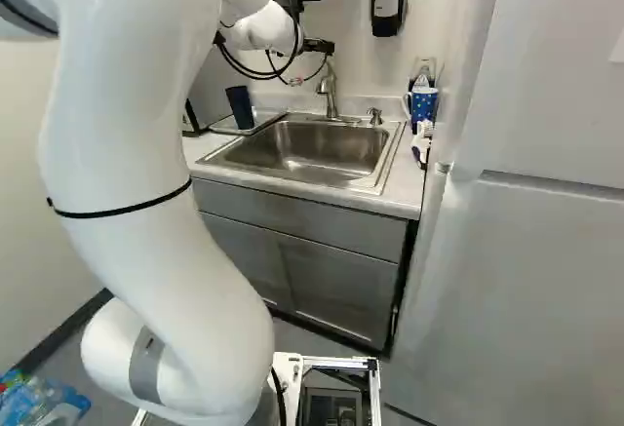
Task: Rinse the cup and place it in the tray
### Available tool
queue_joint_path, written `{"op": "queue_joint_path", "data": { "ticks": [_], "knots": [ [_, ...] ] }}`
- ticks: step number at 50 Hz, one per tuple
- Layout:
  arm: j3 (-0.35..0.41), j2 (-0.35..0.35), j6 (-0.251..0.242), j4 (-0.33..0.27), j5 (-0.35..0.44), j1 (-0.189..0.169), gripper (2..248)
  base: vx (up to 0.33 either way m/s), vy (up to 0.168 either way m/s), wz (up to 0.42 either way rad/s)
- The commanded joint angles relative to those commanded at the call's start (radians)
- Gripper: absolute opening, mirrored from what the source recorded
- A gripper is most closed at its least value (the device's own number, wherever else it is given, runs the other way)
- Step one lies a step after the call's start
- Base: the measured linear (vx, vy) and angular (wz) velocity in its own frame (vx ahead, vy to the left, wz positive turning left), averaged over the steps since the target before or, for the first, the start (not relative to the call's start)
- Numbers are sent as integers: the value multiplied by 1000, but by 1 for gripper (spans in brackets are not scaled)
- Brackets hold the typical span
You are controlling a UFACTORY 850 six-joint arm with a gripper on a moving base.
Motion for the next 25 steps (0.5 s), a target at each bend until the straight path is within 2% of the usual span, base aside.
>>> {"op": "queue_joint_path", "data": {
  "ticks": [25],
  "knots": [
    [128,121,0,0,-24,-36,247,0,0,0]
  ]
}}
